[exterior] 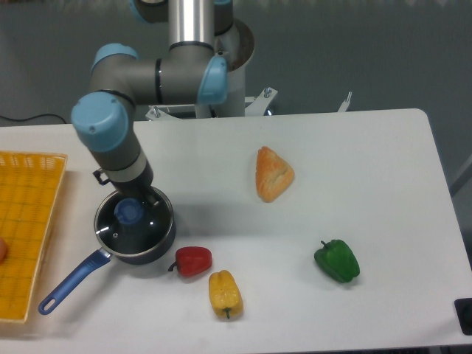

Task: Open the lid
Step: 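Lower the gripper and grasp the blue knob of the glass lid, then hold the knob and begin lifting the glass lid off the pan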

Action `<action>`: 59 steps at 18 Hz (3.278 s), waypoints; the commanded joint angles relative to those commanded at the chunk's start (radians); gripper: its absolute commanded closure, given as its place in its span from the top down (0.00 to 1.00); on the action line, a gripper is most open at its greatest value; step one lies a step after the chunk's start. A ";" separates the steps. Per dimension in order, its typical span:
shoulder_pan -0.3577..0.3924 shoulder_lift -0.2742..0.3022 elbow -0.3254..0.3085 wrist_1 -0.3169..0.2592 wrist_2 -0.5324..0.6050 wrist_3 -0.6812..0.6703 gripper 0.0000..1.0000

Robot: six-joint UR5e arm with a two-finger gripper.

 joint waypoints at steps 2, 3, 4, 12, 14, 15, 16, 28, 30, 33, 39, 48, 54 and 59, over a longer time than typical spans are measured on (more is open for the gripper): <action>-0.006 -0.002 -0.002 0.008 0.000 -0.012 1.00; -0.006 0.001 -0.003 0.008 -0.002 -0.021 1.00; -0.014 0.005 -0.002 0.008 -0.003 -0.026 1.00; -0.031 0.000 -0.011 0.011 0.002 -0.029 1.00; -0.032 -0.003 -0.011 0.012 0.003 -0.029 1.00; -0.032 -0.003 -0.011 0.014 0.008 -0.029 1.00; -0.032 -0.003 -0.011 0.014 0.011 -0.029 1.00; -0.043 -0.028 -0.012 0.015 0.024 -0.040 1.00; -0.054 -0.035 -0.011 0.017 0.046 -0.040 1.00; -0.054 -0.038 -0.008 0.015 0.045 -0.040 0.99; -0.046 -0.031 -0.003 0.012 0.040 -0.031 0.96; -0.029 -0.031 -0.009 0.014 0.041 -0.026 0.97; -0.028 -0.035 -0.008 0.014 0.041 -0.026 0.83; -0.028 -0.034 -0.005 0.011 0.037 -0.026 0.67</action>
